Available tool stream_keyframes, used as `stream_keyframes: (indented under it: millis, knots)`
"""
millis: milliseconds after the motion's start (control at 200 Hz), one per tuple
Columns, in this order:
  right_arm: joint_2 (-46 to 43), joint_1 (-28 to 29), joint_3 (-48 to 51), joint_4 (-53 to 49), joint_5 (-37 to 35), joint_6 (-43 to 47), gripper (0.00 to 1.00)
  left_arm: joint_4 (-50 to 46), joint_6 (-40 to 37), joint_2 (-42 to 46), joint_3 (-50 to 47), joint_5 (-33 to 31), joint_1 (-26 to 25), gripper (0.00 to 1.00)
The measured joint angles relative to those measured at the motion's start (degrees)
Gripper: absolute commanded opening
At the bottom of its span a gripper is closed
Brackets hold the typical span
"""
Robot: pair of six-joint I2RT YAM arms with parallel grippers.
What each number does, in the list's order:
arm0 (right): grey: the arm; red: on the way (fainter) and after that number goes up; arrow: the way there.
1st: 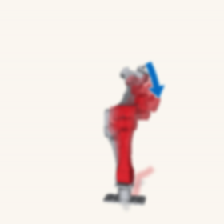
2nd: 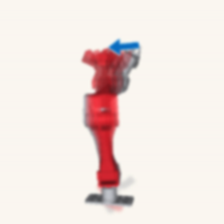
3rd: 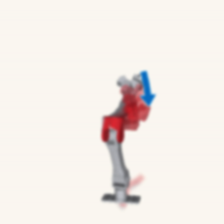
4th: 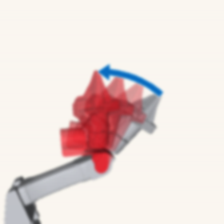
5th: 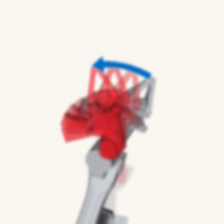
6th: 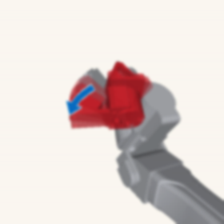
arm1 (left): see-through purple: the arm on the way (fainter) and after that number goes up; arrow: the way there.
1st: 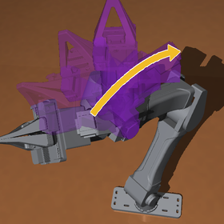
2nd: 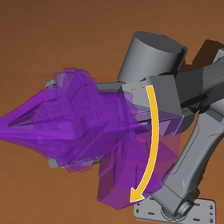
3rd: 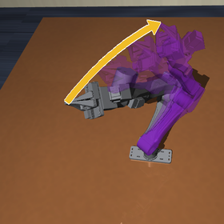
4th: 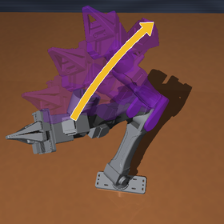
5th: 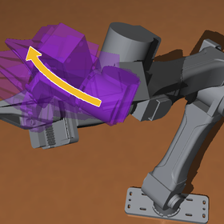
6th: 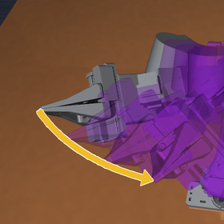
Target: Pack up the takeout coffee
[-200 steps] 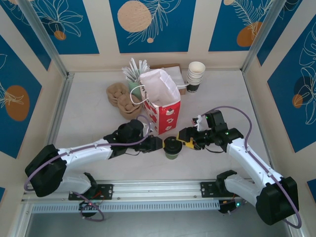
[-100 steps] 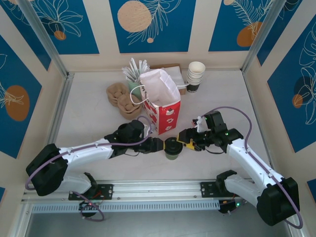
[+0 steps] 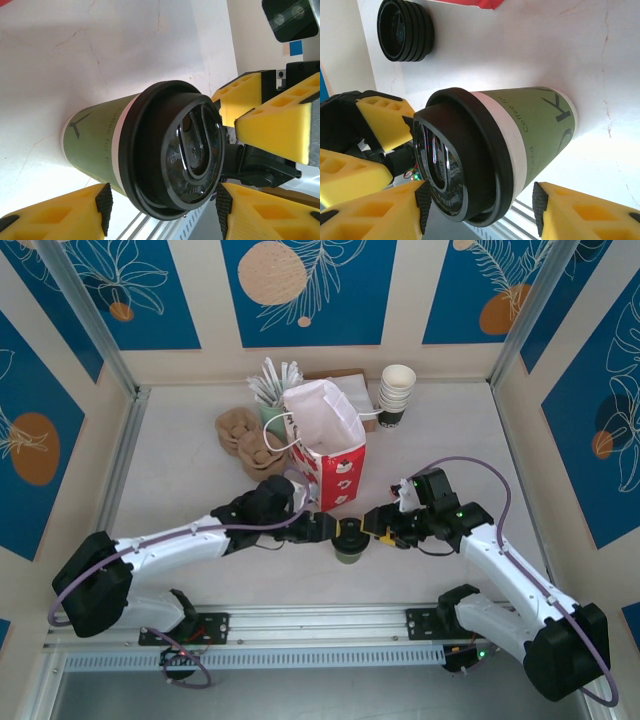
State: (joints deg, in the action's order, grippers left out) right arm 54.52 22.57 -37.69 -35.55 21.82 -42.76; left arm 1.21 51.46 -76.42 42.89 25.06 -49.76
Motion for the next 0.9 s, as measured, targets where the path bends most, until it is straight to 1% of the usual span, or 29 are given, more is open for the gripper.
stream_keyframes:
  millis: [200,380,590,900]
  knots:
    - [0.0,0.3,1.2,0.0,-1.4,0.4,0.56,0.0,-2.5,-2.6,1.0,-1.0,0.0,0.56]
    - [0.1,0.3,1.9,0.2,-2.2,0.9,0.53,0.5,-3.7,-5.4,1.2,-1.1,-0.1,0.51]
    - [-0.1,0.3,3.2,1.7,-2.2,0.9,0.52,2.4,-4.0,-6.6,1.5,-1.1,-0.2,0.49]
    - [-1.7,0.3,5.4,4.0,-2.2,1.0,0.5,2.9,-4.0,-6.9,1.5,-1.1,-0.3,0.47]
